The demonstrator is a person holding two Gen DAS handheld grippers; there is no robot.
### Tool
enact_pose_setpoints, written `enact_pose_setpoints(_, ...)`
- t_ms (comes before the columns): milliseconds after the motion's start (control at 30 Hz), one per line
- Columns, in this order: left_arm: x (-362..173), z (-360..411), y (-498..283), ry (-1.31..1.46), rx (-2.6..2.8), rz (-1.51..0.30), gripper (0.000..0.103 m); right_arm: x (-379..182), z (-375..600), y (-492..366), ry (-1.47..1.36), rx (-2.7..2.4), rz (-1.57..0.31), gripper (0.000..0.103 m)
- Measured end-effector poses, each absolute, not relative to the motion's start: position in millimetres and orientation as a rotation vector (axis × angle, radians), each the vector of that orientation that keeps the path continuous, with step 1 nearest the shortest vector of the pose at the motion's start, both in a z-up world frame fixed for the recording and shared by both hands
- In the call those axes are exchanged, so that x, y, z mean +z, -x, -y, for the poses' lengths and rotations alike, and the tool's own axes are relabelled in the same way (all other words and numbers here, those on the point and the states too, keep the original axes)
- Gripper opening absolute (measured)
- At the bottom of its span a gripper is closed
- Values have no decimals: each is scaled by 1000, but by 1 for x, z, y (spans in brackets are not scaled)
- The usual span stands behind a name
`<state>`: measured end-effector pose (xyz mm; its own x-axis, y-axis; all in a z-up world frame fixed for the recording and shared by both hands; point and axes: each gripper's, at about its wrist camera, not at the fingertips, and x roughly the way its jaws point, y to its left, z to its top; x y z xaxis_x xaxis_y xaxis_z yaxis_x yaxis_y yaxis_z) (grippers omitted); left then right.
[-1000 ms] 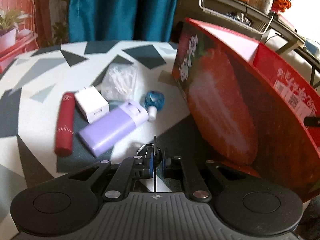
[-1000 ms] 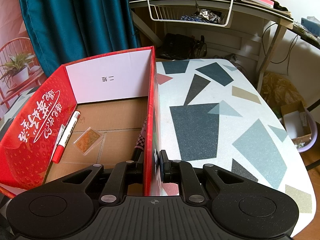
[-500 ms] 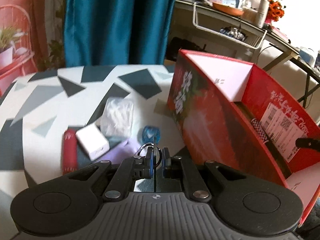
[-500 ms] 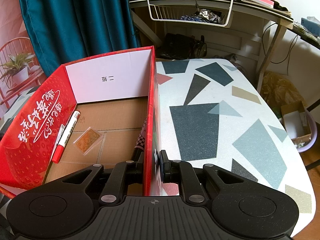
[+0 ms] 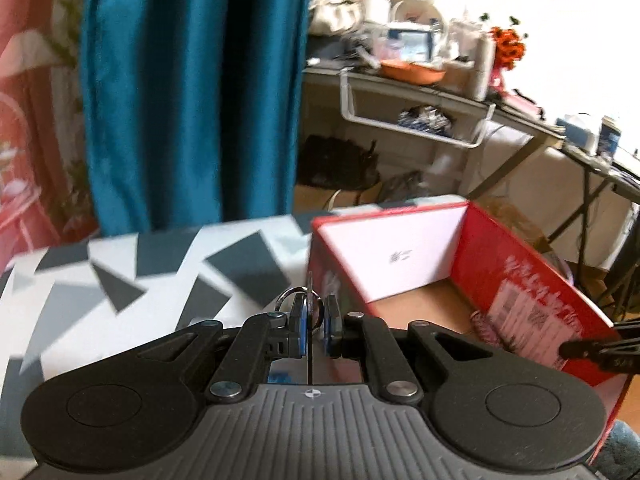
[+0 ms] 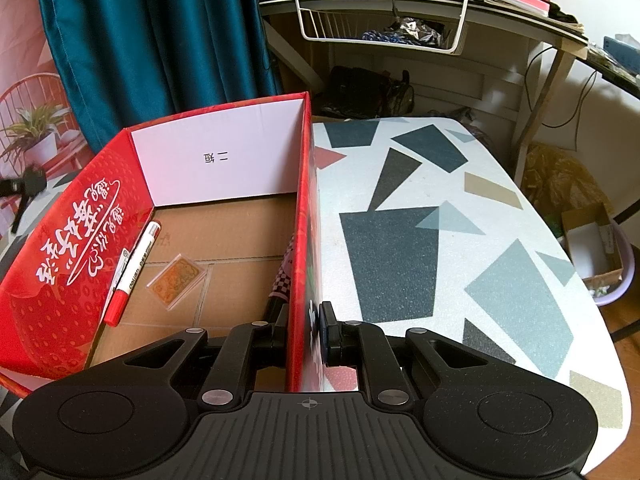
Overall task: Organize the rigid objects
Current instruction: 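Carry the black key into the red box and open the left gripper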
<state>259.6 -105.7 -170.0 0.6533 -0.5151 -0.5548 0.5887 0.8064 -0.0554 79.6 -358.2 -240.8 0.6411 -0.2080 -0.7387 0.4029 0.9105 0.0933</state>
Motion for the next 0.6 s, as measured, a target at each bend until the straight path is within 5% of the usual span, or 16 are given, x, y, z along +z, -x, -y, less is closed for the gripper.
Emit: enact_pose_setpoints(600, -198, 187, -233, -298, -863, -600, 9, -242, 359, -79, -260, -347, -808, 12)
